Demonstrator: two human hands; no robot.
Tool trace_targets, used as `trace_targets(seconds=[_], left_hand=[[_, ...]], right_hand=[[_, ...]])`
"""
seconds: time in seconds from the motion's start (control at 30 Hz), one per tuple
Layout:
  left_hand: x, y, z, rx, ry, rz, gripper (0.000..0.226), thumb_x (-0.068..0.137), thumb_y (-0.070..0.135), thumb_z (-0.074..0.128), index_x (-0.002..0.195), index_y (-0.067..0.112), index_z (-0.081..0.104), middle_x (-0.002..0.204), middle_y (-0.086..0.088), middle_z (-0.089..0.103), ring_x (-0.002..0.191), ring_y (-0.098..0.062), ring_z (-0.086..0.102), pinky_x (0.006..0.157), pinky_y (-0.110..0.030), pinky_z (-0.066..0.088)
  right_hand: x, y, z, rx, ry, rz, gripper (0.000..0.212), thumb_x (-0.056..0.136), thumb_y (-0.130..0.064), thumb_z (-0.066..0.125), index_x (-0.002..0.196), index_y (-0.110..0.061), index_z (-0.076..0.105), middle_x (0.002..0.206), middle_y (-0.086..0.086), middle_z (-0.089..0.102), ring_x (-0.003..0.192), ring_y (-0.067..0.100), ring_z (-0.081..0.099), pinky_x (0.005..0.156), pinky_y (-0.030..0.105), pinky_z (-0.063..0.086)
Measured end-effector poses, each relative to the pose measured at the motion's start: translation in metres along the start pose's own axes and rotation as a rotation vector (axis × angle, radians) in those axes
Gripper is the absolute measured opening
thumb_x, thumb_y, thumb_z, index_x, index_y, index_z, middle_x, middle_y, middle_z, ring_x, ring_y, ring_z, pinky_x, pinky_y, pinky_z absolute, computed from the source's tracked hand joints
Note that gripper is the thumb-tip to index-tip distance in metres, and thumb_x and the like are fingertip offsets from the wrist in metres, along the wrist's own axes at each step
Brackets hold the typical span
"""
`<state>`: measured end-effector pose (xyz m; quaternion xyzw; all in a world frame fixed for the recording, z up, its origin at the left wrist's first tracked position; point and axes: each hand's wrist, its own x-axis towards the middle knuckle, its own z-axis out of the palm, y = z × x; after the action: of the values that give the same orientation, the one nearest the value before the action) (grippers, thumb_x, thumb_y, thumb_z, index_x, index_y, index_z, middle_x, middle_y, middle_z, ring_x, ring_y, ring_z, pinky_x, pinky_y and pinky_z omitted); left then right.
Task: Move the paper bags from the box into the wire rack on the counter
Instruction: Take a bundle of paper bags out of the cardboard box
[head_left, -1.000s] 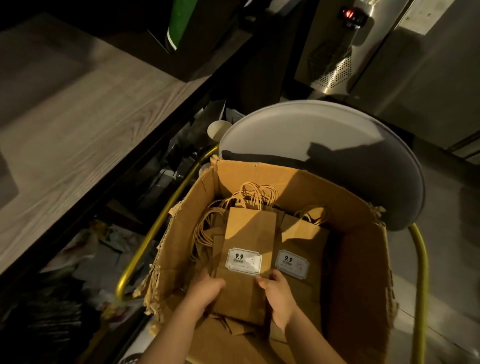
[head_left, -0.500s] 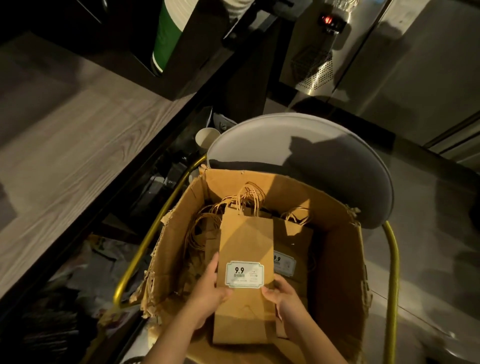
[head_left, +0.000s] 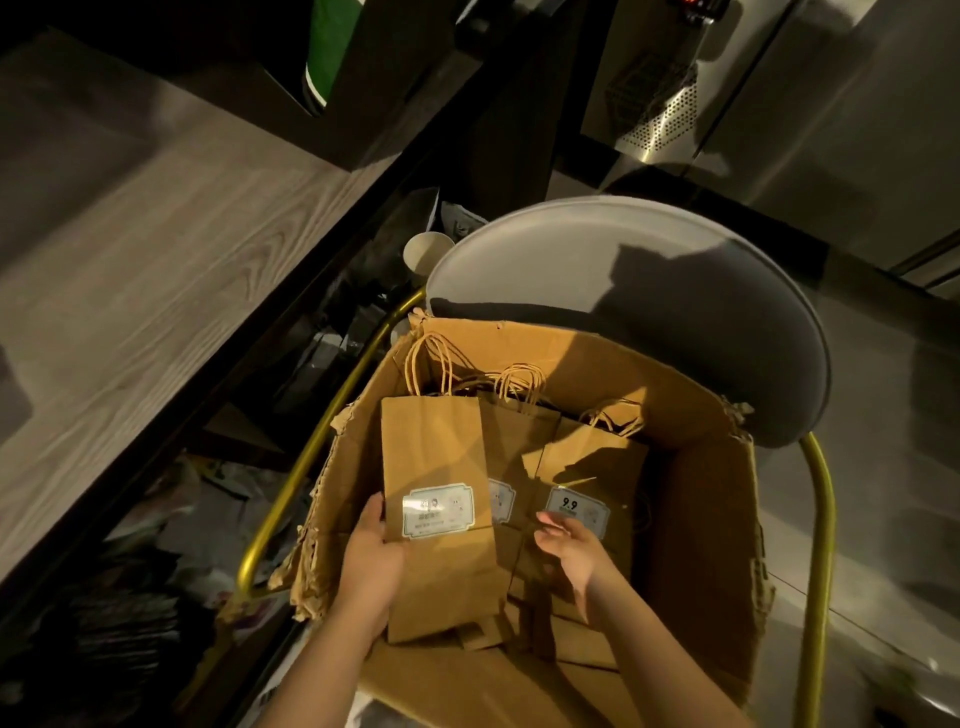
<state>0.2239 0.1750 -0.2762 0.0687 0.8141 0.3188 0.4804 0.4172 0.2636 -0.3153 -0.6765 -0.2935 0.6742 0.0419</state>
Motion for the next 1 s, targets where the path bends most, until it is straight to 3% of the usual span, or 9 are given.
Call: trace_targets(seconds=[0.1, 0.2, 0.33, 0.4, 0.63, 0.73, 0.83, 0.93, 1.0], left_hand=[[0.008, -0.004, -0.003, 0.016, 0.072, -0.031, 0.056, 0.092, 0.011, 0.053, 0.145, 0.021, 0.036, 0.135, -0.005, 0.053, 0.122, -0.029, 0.049, 0.102, -0.051, 0.043], [0.010, -0.006, -0.007, 0.018, 0.093, -0.056, 0.051, 0.091, 0.018, 0.052, 0.140, 0.024, 0.041, 0.133, -0.005, 0.055, 0.121, -0.029, 0.050, 0.101, -0.052, 0.043], [0.010, -0.005, -0.011, -0.007, 0.099, -0.113, 0.058, 0.095, 0.019, 0.051, 0.148, 0.023, 0.030, 0.144, -0.003, 0.045, 0.131, -0.029, 0.041, 0.107, -0.050, 0.036], [0.012, -0.007, -0.012, -0.024, 0.093, -0.125, 0.056, 0.096, 0.017, 0.048, 0.148, 0.025, 0.029, 0.142, -0.002, 0.047, 0.128, -0.028, 0.044, 0.107, -0.051, 0.037], [0.009, -0.009, -0.013, -0.003, 0.047, -0.079, 0.050, 0.096, 0.002, 0.044, 0.142, 0.020, 0.039, 0.129, -0.001, 0.058, 0.120, -0.024, 0.050, 0.101, -0.041, 0.042], [0.007, -0.008, -0.015, 0.011, 0.034, -0.062, 0.049, 0.095, -0.001, 0.044, 0.139, 0.021, 0.043, 0.127, 0.001, 0.060, 0.121, -0.022, 0.050, 0.105, -0.044, 0.040], [0.005, -0.009, -0.015, 0.025, 0.030, -0.042, 0.048, 0.094, 0.000, 0.044, 0.136, 0.023, 0.046, 0.125, 0.004, 0.059, 0.121, -0.022, 0.050, 0.104, -0.041, 0.041], [0.005, -0.009, -0.015, 0.018, 0.019, -0.036, 0.048, 0.094, 0.001, 0.046, 0.136, 0.025, 0.046, 0.125, 0.004, 0.060, 0.120, -0.021, 0.051, 0.105, -0.044, 0.041], [0.006, -0.010, -0.015, 0.005, 0.019, -0.036, 0.047, 0.094, 0.002, 0.046, 0.134, 0.026, 0.048, 0.124, 0.005, 0.061, 0.118, -0.021, 0.053, 0.104, -0.046, 0.041]], right_hand=[[0.006, 0.001, 0.007, -0.031, -0.024, 0.032, 0.050, 0.092, -0.017, 0.063, 0.139, -0.022, 0.047, 0.137, 0.001, 0.051, 0.122, 0.020, 0.050, 0.110, 0.041, 0.036], [0.016, 0.004, 0.019, 0.049, -0.025, 0.074, 0.060, 0.089, -0.018, 0.065, 0.144, -0.021, 0.041, 0.137, 0.002, 0.054, 0.127, 0.024, 0.050, 0.111, 0.047, 0.036], [0.021, 0.000, 0.033, 0.208, -0.014, 0.125, 0.023, 0.090, -0.008, 0.062, 0.110, -0.019, 0.060, 0.102, 0.004, 0.068, 0.093, 0.020, 0.063, 0.074, 0.034, 0.051], [0.022, -0.003, 0.043, 0.261, -0.007, 0.147, 0.016, 0.089, -0.006, 0.063, 0.101, -0.017, 0.061, 0.098, 0.004, 0.069, 0.090, 0.020, 0.064, 0.072, 0.032, 0.049], [0.029, -0.010, 0.074, 0.217, -0.006, 0.195, 0.027, 0.091, -0.013, 0.062, 0.117, -0.008, 0.059, 0.104, 0.010, 0.066, 0.091, 0.024, 0.061, 0.070, 0.034, 0.048], [0.034, -0.011, 0.078, 0.256, 0.002, 0.187, 0.026, 0.091, -0.010, 0.062, 0.117, -0.006, 0.061, 0.105, 0.014, 0.068, 0.096, 0.029, 0.063, 0.089, 0.042, 0.052], [0.035, -0.010, 0.078, 0.265, 0.016, 0.133, 0.021, 0.089, -0.011, 0.067, 0.110, -0.011, 0.061, 0.108, 0.012, 0.069, 0.100, 0.029, 0.064, 0.088, 0.041, 0.052], [0.038, -0.004, 0.073, 0.290, 0.149, 0.021, 0.028, 0.090, -0.006, 0.064, 0.114, -0.019, 0.057, 0.117, 0.005, 0.064, 0.106, 0.023, 0.059, 0.091, 0.038, 0.049], [0.029, -0.003, 0.065, 0.373, 0.276, -0.067, 0.035, 0.093, -0.002, 0.057, 0.125, -0.017, 0.052, 0.118, -0.001, 0.060, 0.103, 0.017, 0.058, 0.080, 0.029, 0.049]])
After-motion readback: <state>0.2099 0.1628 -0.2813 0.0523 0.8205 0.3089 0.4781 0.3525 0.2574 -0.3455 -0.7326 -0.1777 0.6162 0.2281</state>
